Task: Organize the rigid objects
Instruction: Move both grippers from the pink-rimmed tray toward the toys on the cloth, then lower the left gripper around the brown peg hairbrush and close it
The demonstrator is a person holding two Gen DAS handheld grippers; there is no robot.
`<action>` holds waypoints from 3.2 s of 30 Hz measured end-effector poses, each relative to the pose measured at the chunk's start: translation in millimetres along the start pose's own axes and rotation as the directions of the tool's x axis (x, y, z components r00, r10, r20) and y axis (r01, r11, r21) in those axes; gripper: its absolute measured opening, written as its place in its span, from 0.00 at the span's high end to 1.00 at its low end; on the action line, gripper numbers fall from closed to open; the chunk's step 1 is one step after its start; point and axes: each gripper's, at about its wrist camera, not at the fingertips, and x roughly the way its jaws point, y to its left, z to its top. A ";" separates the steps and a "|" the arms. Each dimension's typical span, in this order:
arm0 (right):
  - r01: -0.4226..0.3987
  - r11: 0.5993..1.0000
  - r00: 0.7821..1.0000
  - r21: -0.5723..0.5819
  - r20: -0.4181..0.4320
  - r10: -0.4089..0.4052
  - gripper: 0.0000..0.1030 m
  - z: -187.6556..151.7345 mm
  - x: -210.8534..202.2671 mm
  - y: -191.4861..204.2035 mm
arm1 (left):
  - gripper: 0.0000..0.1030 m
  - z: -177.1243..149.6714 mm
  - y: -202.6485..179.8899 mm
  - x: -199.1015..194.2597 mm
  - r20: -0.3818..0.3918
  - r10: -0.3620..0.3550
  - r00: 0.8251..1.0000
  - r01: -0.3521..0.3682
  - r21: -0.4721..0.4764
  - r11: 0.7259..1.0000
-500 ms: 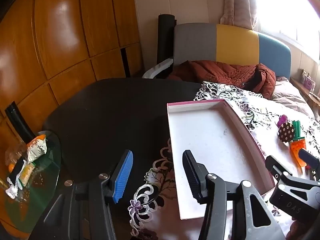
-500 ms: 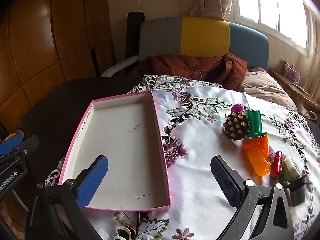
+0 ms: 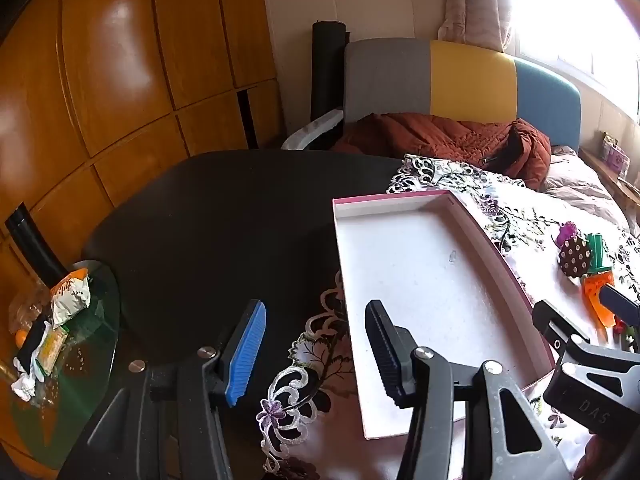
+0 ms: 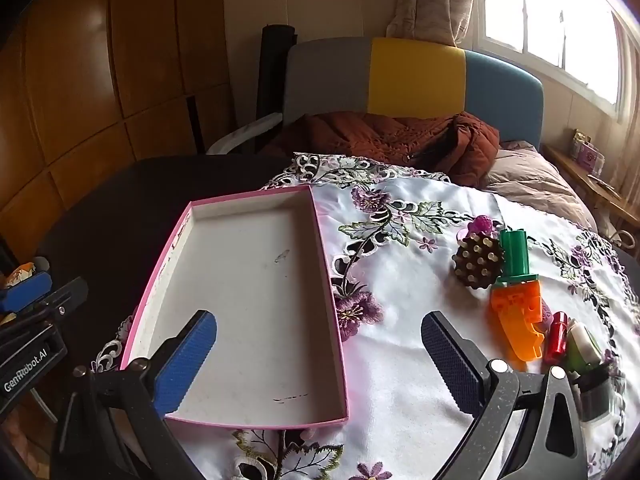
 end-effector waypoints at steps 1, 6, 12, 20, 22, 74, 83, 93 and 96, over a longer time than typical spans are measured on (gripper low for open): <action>0.000 1.000 1.000 0.002 0.002 0.000 0.00 0.4 -0.8 -0.4 | 0.49 -0.2 -0.2 0.5 -0.001 0.000 1.000 0.000 0.001 1.000; -0.001 1.000 1.000 0.010 0.009 0.001 0.00 3.5 -3.7 -4.5 | 0.49 -0.1 -2.1 -0.4 -0.003 -0.002 1.000 0.002 0.008 1.000; 0.006 1.000 1.000 0.023 0.017 -0.007 0.00 6.6 -6.0 -13.1 | 0.49 -1.1 -5.2 0.4 -0.006 -0.008 1.000 0.008 0.023 1.000; 0.037 0.998 0.999 0.040 0.012 -0.038 0.00 12.7 -5.6 -34.0 | 0.49 1.0 -11.8 2.9 -0.041 -0.104 0.994 0.106 0.049 0.993; 0.047 0.998 0.999 0.044 0.010 -0.047 0.00 14.6 -5.8 -41.9 | 0.48 1.2 -15.7 3.8 -0.053 -0.142 0.988 0.146 0.063 0.987; 0.272 0.777 0.954 0.568 -0.054 -0.294 0.00 0.2 -32.8 -324.3 | 0.41 48.6 -284.4 58.9 -0.384 -0.571 0.726 0.668 0.197 0.717; 0.252 0.774 0.961 0.580 -0.058 -0.269 0.00 -0.8 -29.8 -327.4 | 0.43 73.2 -296.7 105.4 -0.407 -0.532 0.743 0.629 0.152 0.762; 0.252 0.785 0.964 0.565 -0.077 -0.254 0.00 0.3 -24.3 -324.3 | 0.42 68.1 -325.8 124.0 -0.405 -0.605 0.686 0.701 0.144 0.698; 0.256 0.790 0.964 0.557 -0.083 -0.254 0.00 0.8 -22.0 -322.9 | 0.43 68.7 -334.6 132.1 -0.407 -0.607 0.683 0.708 0.165 0.687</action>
